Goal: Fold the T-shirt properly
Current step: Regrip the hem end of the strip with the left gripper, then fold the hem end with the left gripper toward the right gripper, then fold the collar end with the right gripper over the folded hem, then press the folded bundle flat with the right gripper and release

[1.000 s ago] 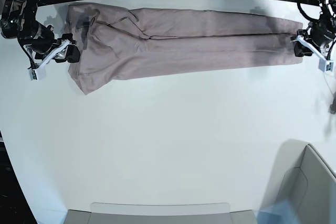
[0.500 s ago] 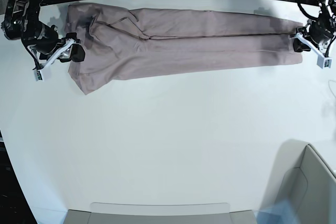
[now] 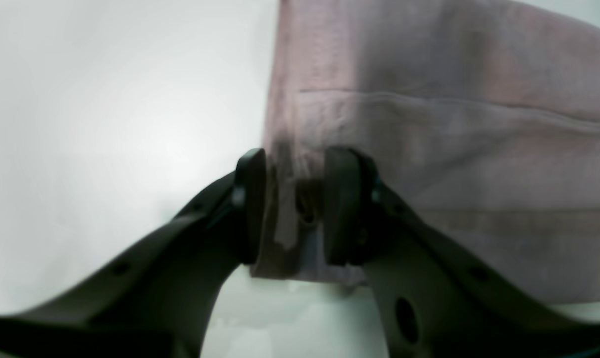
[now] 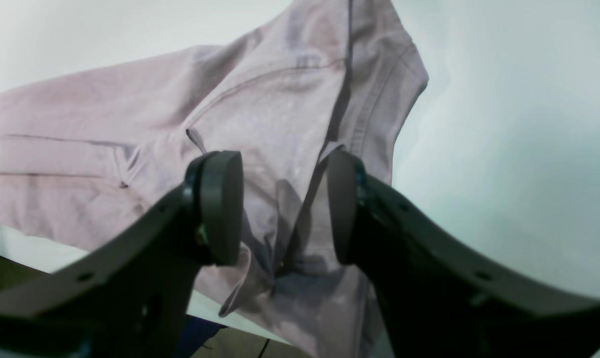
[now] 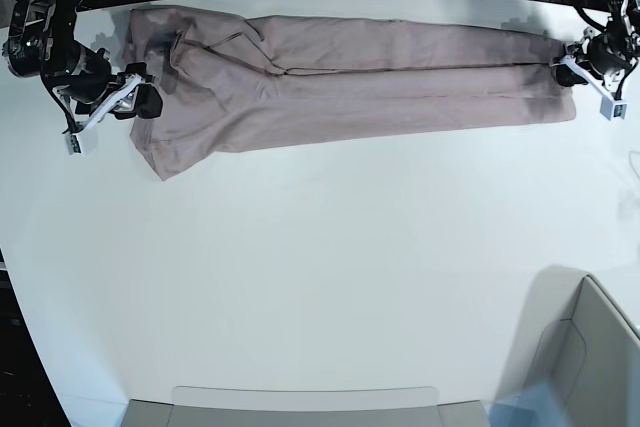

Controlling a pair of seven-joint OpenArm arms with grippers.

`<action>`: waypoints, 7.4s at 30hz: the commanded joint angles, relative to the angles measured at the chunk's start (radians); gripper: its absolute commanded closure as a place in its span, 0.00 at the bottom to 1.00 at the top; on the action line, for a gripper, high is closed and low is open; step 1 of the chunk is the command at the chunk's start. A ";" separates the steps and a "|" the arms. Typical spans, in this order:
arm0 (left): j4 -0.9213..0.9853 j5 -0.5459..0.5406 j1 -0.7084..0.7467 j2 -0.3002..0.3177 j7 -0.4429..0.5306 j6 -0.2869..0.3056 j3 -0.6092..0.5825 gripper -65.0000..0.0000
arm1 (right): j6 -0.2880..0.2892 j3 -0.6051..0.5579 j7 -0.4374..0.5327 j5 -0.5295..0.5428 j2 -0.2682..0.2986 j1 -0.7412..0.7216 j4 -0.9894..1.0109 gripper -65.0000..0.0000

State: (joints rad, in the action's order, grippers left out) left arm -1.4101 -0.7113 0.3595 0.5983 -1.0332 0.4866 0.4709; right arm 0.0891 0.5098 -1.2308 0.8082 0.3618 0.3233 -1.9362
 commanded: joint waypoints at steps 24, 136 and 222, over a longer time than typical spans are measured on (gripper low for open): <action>0.242 -0.012 -0.029 0.022 0.086 0.116 -0.401 0.77 | -0.009 0.008 0.000 0.021 0.039 -0.005 -0.015 0.57; -0.499 0.137 -0.060 -0.469 -0.186 0.142 -0.585 1.00 | 0.268 0.310 -0.083 0.248 -0.013 -0.051 0.450 0.57; -0.524 0.138 0.025 -0.467 -0.201 0.143 -0.186 1.00 | -0.081 -1.120 0.038 -0.775 -0.240 -0.267 -0.041 0.53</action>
State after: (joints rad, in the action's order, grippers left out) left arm -1.9209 -0.5610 0.3847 0.1272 -1.2514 0.6315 0.2798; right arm 0.0101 -0.6132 -1.2076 0.0368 0.1299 0.0689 -1.9594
